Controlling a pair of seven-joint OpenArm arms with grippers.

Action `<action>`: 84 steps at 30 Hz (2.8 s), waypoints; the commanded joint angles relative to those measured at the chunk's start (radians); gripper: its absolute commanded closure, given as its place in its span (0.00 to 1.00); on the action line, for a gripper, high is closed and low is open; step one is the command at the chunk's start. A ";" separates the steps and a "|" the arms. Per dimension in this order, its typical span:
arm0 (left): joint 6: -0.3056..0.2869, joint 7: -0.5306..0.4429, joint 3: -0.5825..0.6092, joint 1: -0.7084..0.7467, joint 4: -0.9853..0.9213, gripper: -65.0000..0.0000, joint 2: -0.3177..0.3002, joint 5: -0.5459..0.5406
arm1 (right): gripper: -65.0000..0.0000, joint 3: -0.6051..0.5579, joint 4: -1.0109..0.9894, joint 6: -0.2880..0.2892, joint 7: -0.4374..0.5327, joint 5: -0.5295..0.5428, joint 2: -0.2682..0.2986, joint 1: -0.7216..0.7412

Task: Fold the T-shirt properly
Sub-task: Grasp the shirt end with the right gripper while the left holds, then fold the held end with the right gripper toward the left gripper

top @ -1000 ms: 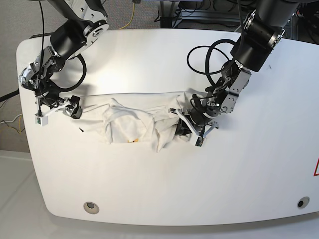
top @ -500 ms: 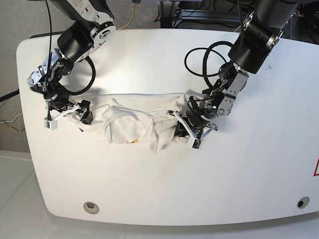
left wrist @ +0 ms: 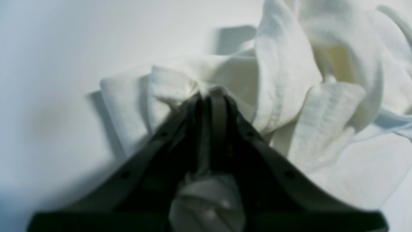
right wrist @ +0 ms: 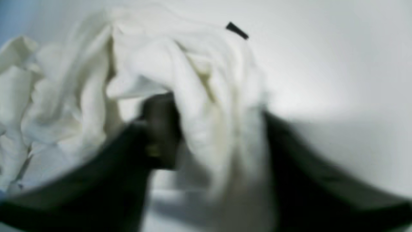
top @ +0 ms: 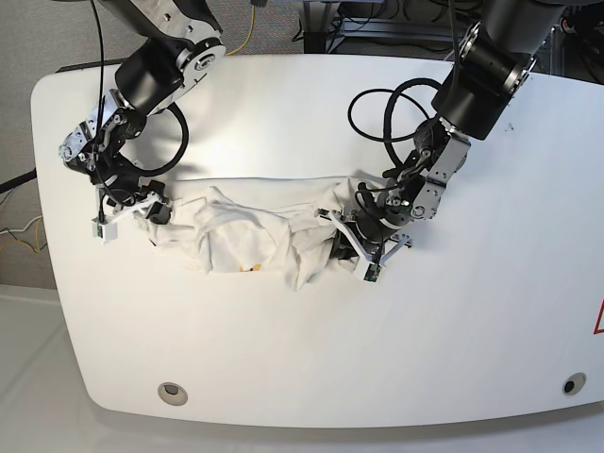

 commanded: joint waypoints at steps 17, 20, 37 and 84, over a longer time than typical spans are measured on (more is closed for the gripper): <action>0.042 0.153 0.012 0.026 -0.035 0.91 -0.007 0.032 | 1.00 -0.073 0.110 -0.008 -0.063 -0.033 -0.046 0.005; 0.042 0.153 0.012 0.026 -0.035 0.91 -0.007 0.032 | 1.00 -0.074 0.185 -0.008 -0.104 -0.033 -0.063 0.005; 0.042 0.153 0.012 0.027 -0.033 0.91 -0.006 0.030 | 1.00 -0.228 0.426 -0.008 -0.218 -0.032 -0.137 0.005; 0.042 0.152 0.012 0.031 -0.035 0.91 0.034 0.032 | 1.00 -0.542 0.518 -0.070 -0.279 0.456 -0.149 -0.071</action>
